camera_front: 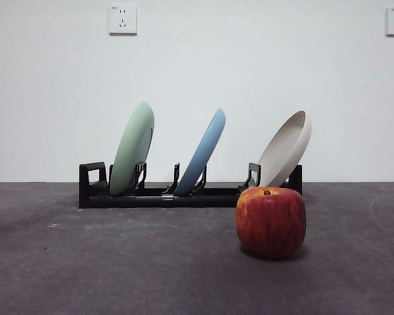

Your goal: Take the green plate from the plate rack,put the plate on the table,take the apple from the table,put the apple in the plate

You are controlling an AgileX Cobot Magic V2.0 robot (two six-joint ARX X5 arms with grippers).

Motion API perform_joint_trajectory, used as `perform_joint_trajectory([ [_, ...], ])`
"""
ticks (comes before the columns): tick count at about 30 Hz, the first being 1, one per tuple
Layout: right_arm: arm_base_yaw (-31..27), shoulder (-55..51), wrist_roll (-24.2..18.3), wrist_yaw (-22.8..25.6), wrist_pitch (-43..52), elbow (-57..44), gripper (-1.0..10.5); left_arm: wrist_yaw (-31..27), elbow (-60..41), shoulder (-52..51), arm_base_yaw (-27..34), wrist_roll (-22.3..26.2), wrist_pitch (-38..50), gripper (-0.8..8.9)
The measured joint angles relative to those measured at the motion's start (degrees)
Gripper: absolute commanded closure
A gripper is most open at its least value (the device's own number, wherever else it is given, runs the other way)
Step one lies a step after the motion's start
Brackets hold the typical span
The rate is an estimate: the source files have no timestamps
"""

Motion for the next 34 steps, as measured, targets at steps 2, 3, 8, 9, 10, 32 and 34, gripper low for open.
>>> perform_joint_trajectory([
  [2, 0.00, 4.00, -2.10, -2.58, -0.68, 3.06, 9.5, 3.30, 3.48, 5.33, 0.00, 0.28, -1.38, 8.19],
  [3, 0.00, 6.08, -3.17, -4.07, -1.07, 4.50, 9.5, 5.18, 5.35, 8.33, 0.00, 0.37, -2.29, 8.18],
  [8, 0.00, 14.82, -5.40, -10.64, -1.62, 8.33, 9.3, 10.40, 12.37, 19.85, -0.04, 0.42, -6.97, 8.12],
  [9, 0.00, 16.17, -5.49, -11.32, -1.77, 8.50, 9.0, 10.71, 13.51, 21.64, -0.15, 0.42, -7.72, 7.89],
  [10, 0.00, 17.16, -5.55, -11.80, -1.81, 8.57, 8.5, 11.21, 14.34, 22.97, -0.24, 0.48, -8.09, 7.30],
  [32, 0.15, 20.52, -5.55, -12.83, -2.40, 8.59, 6.3, 13.92, 44.61, 49.31, -6.80, 4.70, -14.64, 5.04],
  [34, 0.15, 20.52, -5.55, -12.83, -2.60, 8.59, 6.3, 12.85, 50.14, 53.86, -7.39, 5.60, -17.11, 5.04],
])
